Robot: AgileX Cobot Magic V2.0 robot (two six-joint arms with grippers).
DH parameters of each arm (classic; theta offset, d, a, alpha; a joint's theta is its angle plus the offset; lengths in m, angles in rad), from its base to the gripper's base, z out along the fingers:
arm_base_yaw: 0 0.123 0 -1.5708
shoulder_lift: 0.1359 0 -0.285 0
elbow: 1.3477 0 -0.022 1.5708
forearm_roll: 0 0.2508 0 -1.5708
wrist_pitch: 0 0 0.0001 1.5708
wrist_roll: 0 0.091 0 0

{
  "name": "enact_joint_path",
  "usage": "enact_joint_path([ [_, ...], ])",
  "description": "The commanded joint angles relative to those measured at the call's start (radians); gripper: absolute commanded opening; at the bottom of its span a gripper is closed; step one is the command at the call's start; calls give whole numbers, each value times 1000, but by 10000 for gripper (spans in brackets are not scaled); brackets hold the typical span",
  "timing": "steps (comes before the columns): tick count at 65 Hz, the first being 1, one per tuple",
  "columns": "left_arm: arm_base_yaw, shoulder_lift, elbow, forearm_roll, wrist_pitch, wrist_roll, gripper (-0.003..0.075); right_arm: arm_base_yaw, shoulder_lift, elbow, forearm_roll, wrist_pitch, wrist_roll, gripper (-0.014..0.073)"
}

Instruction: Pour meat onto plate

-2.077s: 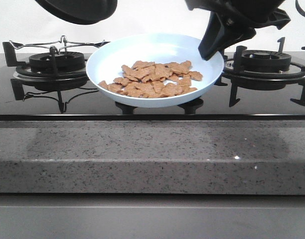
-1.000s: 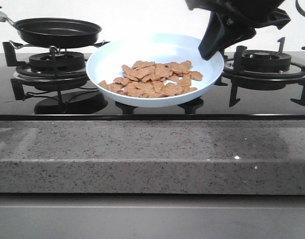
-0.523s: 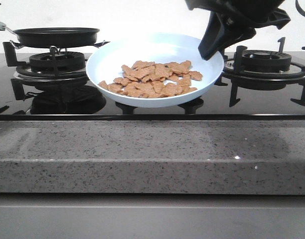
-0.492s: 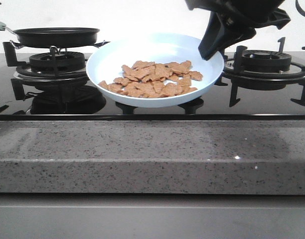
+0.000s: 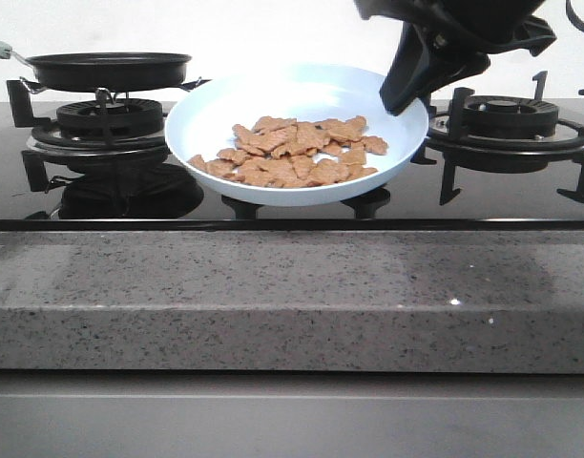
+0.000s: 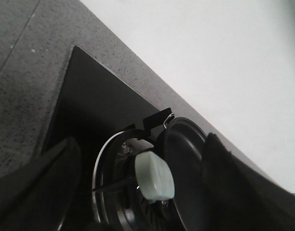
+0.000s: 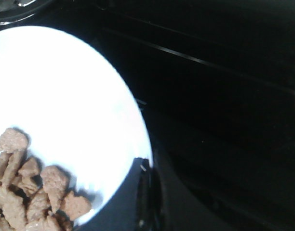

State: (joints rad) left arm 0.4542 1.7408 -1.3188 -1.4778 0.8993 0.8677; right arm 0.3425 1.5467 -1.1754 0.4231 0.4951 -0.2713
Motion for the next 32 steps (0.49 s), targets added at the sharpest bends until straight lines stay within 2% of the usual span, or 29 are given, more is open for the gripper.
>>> enact_joint_path([
  [1,15,-119,-30,70,20,-28,517,-4,-48,-26,18,-52,-7,-113],
  [13,-25,-274,-30,278,-14,-96,514,-4,-48,-26,18,-52,-7,-113],
  [22,-157,-400,-30,523,-84,-194,514,-4,-48,-26,18,-52,-7,-113],
  [32,-342,-507,-28,898,-133,-420,514,-4,-48,-26,18,-52,-7,-113],
])
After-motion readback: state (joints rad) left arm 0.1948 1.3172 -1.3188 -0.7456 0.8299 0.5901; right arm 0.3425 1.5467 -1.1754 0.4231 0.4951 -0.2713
